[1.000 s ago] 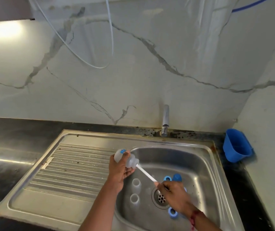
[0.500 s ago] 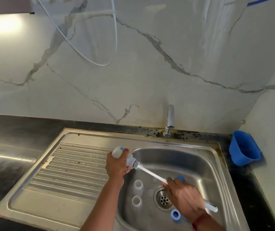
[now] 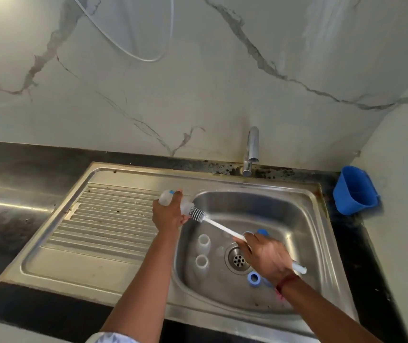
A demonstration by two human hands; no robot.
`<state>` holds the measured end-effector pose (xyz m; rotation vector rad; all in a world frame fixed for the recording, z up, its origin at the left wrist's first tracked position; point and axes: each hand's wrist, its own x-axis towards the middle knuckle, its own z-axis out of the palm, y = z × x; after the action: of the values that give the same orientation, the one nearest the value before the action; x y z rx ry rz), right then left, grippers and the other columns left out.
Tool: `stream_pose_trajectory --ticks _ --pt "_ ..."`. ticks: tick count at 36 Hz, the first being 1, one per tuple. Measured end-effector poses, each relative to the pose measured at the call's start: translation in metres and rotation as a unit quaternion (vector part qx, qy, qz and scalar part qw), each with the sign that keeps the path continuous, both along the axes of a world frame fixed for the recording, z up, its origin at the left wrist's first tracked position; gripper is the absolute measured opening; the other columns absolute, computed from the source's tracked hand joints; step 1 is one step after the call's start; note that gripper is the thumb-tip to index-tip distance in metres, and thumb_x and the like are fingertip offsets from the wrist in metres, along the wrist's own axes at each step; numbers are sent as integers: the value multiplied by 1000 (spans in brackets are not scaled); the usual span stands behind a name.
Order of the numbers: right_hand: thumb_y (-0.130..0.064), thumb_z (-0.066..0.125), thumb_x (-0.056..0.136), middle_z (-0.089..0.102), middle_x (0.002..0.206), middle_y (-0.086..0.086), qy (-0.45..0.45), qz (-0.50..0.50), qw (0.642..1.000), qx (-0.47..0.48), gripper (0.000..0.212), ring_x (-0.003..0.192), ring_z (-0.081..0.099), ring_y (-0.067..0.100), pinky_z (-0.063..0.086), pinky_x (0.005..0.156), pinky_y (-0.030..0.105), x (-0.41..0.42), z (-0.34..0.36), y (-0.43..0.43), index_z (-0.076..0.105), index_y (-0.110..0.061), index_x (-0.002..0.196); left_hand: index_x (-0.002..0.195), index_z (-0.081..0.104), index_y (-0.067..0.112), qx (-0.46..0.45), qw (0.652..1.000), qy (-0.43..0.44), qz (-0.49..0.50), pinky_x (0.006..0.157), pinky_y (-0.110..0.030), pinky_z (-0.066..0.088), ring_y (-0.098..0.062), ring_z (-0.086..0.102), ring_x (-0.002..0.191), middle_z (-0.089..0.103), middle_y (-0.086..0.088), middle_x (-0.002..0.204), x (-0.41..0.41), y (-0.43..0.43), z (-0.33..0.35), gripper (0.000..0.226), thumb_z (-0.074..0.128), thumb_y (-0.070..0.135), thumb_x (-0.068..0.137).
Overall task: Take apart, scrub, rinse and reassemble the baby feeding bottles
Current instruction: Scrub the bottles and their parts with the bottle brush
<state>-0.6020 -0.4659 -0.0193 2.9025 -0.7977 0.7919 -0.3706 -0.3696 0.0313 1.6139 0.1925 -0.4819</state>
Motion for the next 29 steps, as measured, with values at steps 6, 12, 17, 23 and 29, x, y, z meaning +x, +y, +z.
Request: stream_pose_trajectory --ticks 6,12,17,23,29 --pt "-52 37 98 54 51 -2 6 -19 997 75 50 36 51 22 34 33 25 -4 -8 7 59 -19 68 122 53 14 -18 1000 15 -15 48 -33 57 -37 71 89 63 -18 114 -1 -2 0 69 86 45 71" --pt "-60 33 97 50 47 -1 7 -32 984 172 58 40 52 21 30 38 24 0 -5 10 59 -18 68 122 53 17 0 998 -45 -41 58 -41 62 -32 69 94 61 -12 115 -4 -5 12 62 84 42 75" --pt "-68 30 91 45 49 -7 28 -24 959 280 63 46 49 13 40 44 26 6 -8 13 68 -19 78 119 52 21 26 992 -105 -62 57 -35 59 -28 62 96 57 -5 110 -5 -4 27 52 81 38 79" --pt "-63 41 94 43 49 -8 45 3 951 305 51 45 44 10 38 44 23 8 -3 11 64 -21 77 116 55 23 -18 992 -97 -73 59 -36 60 -18 66 84 61 1 99 -1 0 26 46 82 34 80" --pt "-72 35 90 40 46 -10 -1 15 951 310 62 41 40 8 37 44 21 3 -7 8 66 -20 77 119 56 24 -36 994 -84 -61 67 -47 63 -29 69 97 63 -9 114 2 4 15 58 85 43 73"
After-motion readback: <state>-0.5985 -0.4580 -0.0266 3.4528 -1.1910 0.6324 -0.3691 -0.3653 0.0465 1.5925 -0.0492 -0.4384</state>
